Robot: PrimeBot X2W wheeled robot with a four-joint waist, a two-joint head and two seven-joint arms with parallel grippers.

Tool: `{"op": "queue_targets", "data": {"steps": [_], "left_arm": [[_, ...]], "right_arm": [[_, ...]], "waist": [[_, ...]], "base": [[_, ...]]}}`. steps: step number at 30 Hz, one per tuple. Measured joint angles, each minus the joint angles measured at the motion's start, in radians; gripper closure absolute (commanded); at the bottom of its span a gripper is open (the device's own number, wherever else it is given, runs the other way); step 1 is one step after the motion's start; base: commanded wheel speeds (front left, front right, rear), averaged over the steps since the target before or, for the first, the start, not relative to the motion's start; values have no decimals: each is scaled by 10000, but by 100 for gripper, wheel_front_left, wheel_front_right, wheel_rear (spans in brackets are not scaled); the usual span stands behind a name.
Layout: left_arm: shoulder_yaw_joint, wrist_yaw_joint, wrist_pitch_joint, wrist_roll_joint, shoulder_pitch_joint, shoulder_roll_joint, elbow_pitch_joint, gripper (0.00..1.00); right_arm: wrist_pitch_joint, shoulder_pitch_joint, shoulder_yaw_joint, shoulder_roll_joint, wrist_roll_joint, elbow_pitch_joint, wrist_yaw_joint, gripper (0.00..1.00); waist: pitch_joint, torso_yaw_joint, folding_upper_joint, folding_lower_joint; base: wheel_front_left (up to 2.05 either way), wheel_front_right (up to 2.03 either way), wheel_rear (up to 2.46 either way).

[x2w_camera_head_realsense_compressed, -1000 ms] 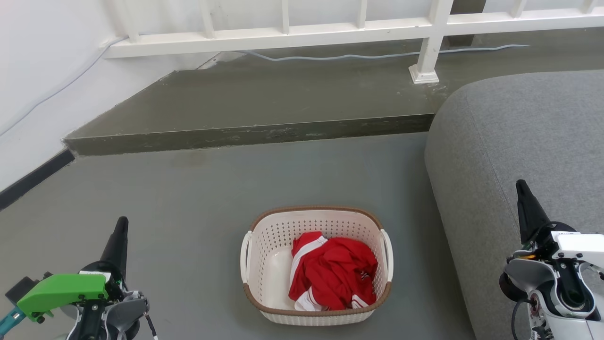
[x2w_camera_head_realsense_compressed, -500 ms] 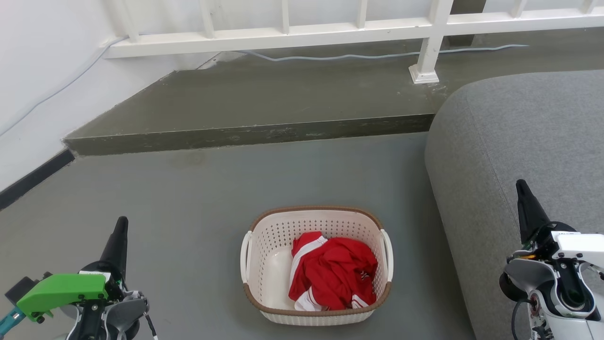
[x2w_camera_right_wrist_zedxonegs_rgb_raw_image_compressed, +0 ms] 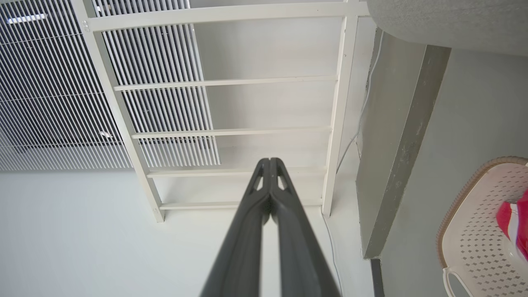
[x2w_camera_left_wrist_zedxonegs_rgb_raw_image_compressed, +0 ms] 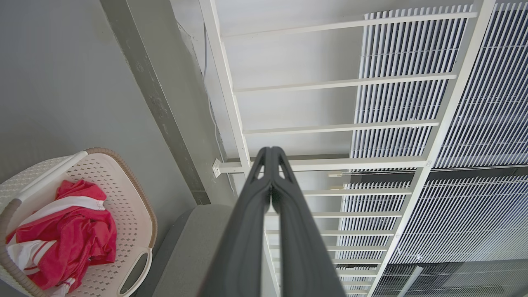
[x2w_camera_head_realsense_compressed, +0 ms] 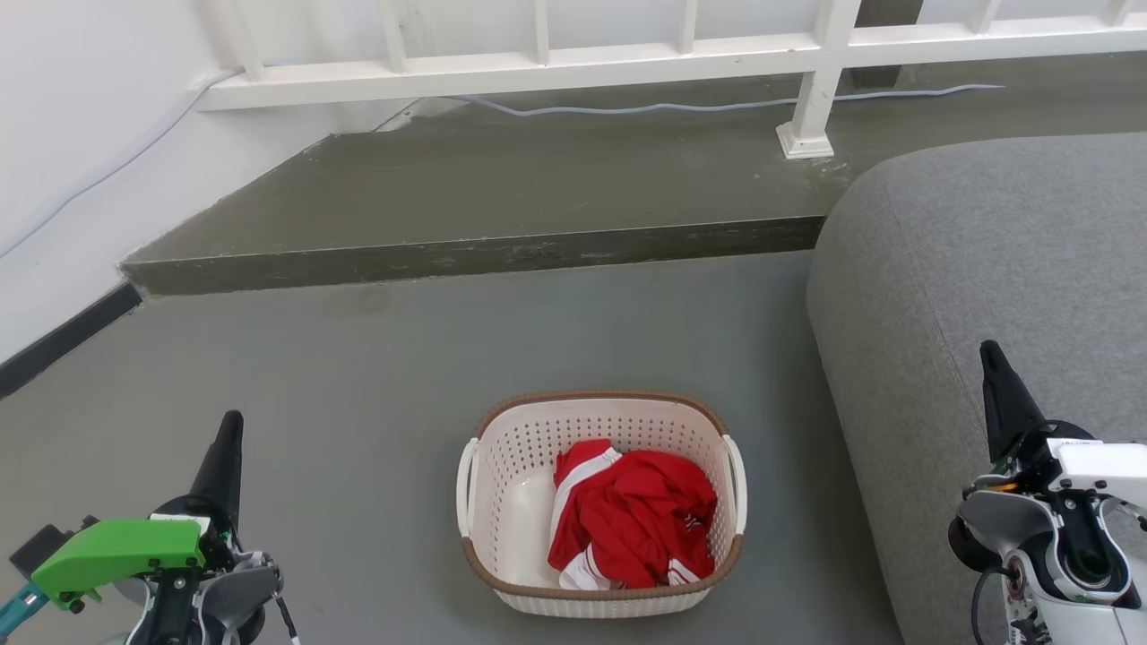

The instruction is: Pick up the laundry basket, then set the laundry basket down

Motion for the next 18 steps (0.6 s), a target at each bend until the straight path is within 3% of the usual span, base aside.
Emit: {"op": "queue_targets", "data": {"steps": [18], "left_arm": [[4, 0, 0, 2, 0, 0, -6, 100]], "right_arm": [[2, 1, -2, 2, 0, -15, 0, 100]], "waist": [[0, 0, 0, 0]], "base": [[0, 0, 0]]}}
